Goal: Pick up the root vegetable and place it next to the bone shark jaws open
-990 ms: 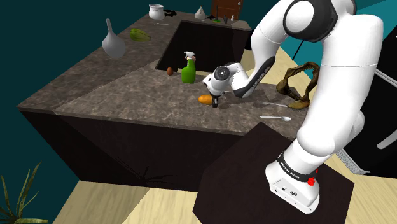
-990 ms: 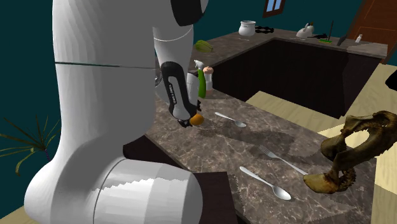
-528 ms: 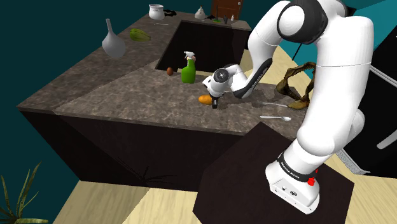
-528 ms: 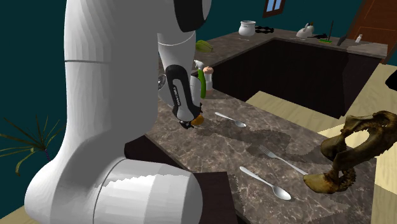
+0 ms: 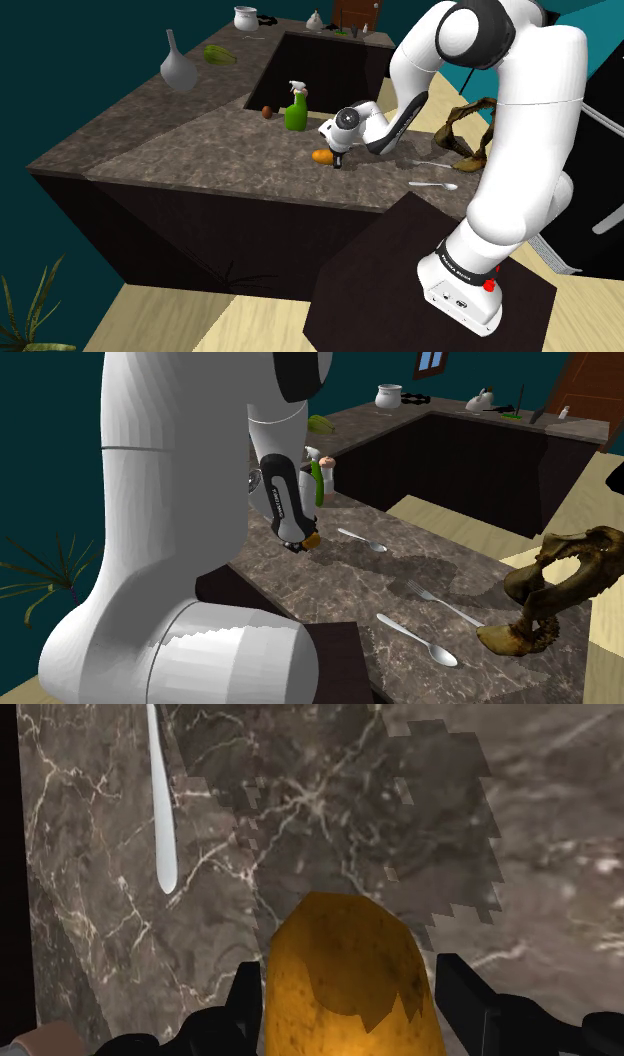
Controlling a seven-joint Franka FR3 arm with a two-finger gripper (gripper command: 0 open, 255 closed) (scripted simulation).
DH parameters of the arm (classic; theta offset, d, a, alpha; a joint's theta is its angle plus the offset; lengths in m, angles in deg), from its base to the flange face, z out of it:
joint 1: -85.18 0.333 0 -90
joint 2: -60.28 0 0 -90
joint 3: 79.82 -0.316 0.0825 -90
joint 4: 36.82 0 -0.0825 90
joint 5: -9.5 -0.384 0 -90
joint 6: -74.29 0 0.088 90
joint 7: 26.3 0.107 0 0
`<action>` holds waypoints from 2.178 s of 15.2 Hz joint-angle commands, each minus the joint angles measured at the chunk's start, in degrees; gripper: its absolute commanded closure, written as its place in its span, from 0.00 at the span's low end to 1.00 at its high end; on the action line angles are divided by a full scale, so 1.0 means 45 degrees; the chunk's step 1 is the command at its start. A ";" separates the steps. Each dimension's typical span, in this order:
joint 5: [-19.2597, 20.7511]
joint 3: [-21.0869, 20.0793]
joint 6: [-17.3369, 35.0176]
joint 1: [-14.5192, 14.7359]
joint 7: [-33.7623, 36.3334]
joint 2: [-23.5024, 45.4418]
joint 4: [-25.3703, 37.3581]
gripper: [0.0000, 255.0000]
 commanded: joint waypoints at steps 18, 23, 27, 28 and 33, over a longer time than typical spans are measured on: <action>-0.3123 -0.0354 -0.0215 -0.0305 -0.3420 -0.2289 -0.1168 1.00; -0.4430 -0.0578 -0.0407 -0.0461 -0.4797 -0.3139 -0.1517 1.00; -0.5495 -0.0765 -0.0603 -0.0574 -0.5895 -0.3799 -0.1746 1.00; -0.5762 -0.0810 -0.0658 -0.0598 -0.6168 -0.3961 -0.1795 1.00; -0.7089 -0.1015 -0.0972 -0.0686 -0.7505 -0.4747 -0.1992 1.00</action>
